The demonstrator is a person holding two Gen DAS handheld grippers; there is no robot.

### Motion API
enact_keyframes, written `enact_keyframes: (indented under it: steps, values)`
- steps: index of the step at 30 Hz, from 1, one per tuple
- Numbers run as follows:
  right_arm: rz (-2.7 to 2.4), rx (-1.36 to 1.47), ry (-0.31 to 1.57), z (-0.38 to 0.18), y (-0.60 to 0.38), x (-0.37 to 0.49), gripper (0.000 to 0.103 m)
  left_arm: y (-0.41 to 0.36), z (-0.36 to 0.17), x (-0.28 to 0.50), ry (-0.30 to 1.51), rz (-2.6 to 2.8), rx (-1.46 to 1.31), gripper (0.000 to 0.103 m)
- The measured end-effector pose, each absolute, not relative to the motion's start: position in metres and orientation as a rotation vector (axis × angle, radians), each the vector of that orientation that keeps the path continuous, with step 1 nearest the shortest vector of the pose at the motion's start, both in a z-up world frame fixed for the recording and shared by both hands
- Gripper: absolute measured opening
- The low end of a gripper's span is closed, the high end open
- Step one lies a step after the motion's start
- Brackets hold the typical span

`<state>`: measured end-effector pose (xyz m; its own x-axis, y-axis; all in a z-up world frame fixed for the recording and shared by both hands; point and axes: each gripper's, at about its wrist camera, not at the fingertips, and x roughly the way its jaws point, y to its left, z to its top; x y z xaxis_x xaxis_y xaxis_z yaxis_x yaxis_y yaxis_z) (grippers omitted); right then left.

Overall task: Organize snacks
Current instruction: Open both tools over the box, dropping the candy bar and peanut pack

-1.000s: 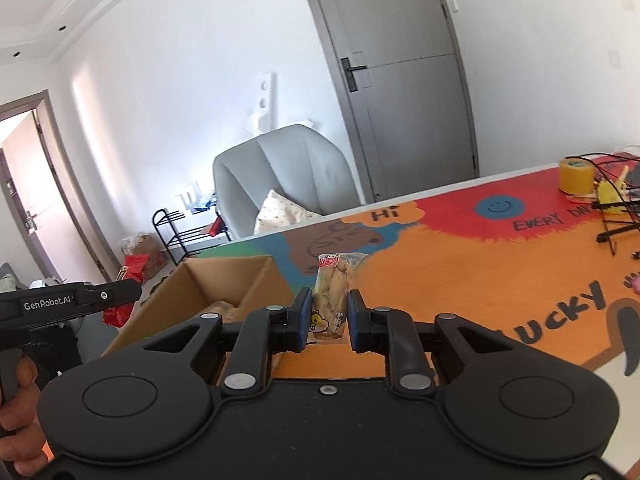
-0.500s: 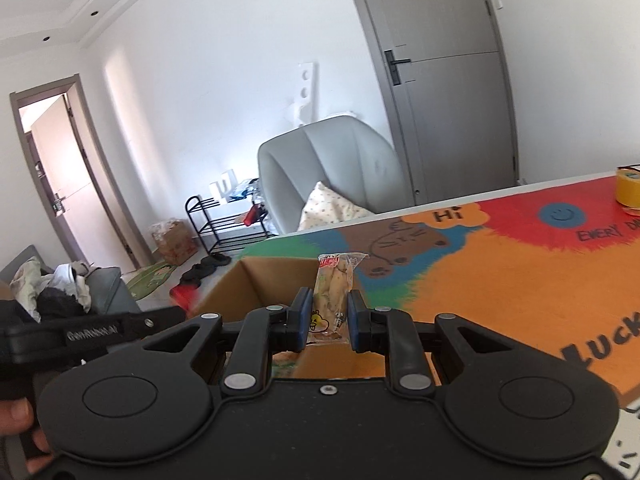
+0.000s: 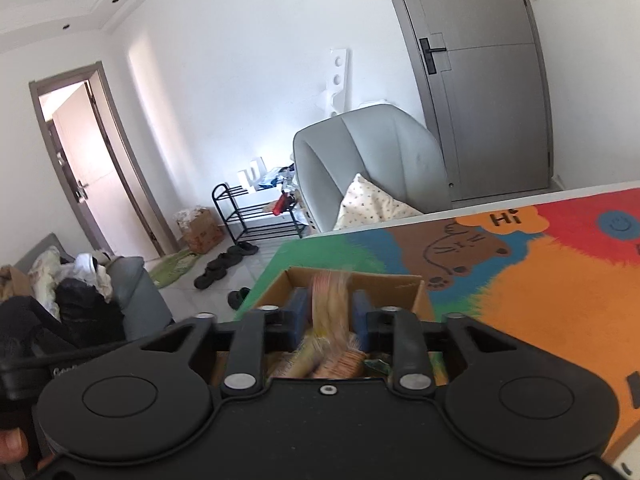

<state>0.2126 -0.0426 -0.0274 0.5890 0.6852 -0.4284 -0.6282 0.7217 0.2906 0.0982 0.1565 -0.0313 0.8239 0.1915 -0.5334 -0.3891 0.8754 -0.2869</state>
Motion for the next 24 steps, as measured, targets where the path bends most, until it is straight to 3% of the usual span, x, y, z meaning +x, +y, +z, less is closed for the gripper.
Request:
enact_keyframes:
  steps: [2, 7, 24]
  values:
    - [0.75, 0.114, 0.536, -0.029, -0.043, 0.214, 0.048, 0.158, -0.032, 0.099, 0.516, 0.34, -0.383, 0.062]
    - [0.747, 0.118, 0.566, -0.033, -0.044, 0.215, 0.051, 0.16, -0.03, 0.096, 0.511, 0.371, -0.375, 0.079]
    - [0.713, 0.114, 0.612, -0.022, -0.091, 0.197, 0.078, 0.124, -0.014, 0.085, 0.524, 0.313, -0.336, 0.095]
